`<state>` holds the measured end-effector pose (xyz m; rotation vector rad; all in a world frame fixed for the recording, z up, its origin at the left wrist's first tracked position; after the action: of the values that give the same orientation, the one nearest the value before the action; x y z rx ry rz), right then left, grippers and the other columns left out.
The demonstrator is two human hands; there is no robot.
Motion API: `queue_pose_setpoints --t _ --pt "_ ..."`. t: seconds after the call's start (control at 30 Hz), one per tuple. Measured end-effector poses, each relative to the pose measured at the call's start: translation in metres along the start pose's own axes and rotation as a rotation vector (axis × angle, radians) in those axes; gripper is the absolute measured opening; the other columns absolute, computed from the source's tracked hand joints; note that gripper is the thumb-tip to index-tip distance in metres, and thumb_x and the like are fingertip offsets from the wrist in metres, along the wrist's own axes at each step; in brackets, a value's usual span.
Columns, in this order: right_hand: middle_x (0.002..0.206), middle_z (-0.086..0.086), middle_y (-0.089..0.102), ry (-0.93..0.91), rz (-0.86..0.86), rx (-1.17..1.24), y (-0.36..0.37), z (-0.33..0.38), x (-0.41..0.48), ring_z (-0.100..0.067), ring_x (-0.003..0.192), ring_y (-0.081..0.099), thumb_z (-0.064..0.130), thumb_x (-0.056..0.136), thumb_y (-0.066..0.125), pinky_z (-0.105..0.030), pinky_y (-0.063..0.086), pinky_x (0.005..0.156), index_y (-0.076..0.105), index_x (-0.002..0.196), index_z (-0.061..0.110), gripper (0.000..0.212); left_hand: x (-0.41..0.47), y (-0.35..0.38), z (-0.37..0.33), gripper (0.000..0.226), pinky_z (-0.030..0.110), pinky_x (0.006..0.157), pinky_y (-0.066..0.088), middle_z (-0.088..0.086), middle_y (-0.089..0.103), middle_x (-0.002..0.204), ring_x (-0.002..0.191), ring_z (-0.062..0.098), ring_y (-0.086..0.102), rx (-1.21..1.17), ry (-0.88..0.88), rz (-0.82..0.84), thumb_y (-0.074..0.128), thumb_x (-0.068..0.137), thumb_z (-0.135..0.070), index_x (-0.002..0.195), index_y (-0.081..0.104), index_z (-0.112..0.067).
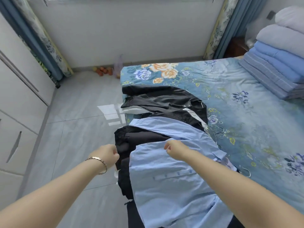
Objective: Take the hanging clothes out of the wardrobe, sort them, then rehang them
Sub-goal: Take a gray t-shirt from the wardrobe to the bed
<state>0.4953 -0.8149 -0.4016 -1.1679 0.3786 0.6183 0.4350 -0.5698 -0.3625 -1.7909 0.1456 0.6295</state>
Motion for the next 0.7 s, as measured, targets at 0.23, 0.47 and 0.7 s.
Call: queue_pose_setpoints --t 0.23,0.47,0.7 --pt "0.121 -0.01 0.058 -0.502 0.093 -0.288 0.051 0.295 -0.033 -0.031 0.11 0.056 0.012 0.095 0.038 -0.033 0.046 0.092 0.058 0.121 0.015 0.033 -0.061 -0.066 0.178 0.015 0.024 0.072 0.038 0.0 0.061 0.109 0.091 0.023 0.056 -0.06 -0.251 -0.115 0.042 0.091 -0.022 0.095 0.056 -0.023" --pt "0.127 -0.013 0.055 -0.828 0.102 -0.546 0.13 0.552 -0.118 -0.032 0.114 0.054 0.013 0.096 0.036 -0.032 0.044 0.091 0.053 0.125 0.009 0.034 -0.191 -0.131 0.407 0.025 0.025 0.085 0.042 0.006 0.06 0.12 0.11 0.024 0.057 -0.142 -0.588 -0.236 0.04 0.092 -0.024 0.112 0.055 -0.017" --pt "0.122 -0.013 0.06 -1.187 0.015 -0.716 0.217 0.793 -0.245 -0.031 0.11 0.059 0.01 0.094 0.039 -0.034 0.049 0.091 0.06 0.116 0.005 0.031 -0.364 -0.179 0.609 0.027 0.029 0.086 0.044 0.004 0.061 0.118 0.108 0.026 0.059 -0.255 -0.932 -0.435 0.041 0.091 -0.021 0.11 0.059 -0.015"
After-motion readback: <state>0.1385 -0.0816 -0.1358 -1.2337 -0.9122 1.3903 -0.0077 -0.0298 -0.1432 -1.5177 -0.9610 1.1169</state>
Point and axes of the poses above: each hand's wrist, its own x-axis towards the middle knuckle, its own y-axis out of the palm, z = x × y, the point moved 10 cm from there along x, towards the middle knuckle
